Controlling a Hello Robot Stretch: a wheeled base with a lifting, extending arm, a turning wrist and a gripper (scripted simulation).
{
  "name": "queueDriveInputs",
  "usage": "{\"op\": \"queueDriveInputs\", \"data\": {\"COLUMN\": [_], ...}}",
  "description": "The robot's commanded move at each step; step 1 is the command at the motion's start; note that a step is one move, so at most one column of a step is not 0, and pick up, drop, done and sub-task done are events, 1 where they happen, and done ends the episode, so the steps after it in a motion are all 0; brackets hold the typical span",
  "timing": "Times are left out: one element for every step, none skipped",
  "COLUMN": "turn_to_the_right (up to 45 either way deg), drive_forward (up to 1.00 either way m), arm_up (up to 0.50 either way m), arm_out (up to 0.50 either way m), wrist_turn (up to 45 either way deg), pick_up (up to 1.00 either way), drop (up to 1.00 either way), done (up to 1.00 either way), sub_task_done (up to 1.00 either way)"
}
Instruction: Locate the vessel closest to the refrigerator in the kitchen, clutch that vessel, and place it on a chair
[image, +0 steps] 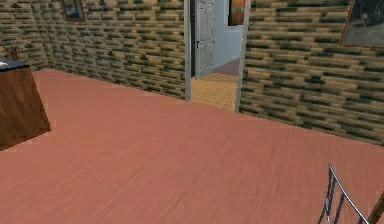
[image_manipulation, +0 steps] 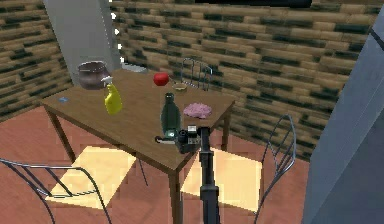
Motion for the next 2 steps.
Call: {"op": "queueDriveInputs", "data": {"turn_to_the_right": [0.0, 0.0], "drive_forward": [0.0, 0.0], "arm_up": [0.1, 0.24], "arm_out": [0.0, 0.0], "wrist_turn": [0.0, 0.0], "pick_up": [0.0, 0.0], "drop": [0.0, 0.0], "done": [0.0, 0.0], "sub_task_done": [0.0, 0.0]}}
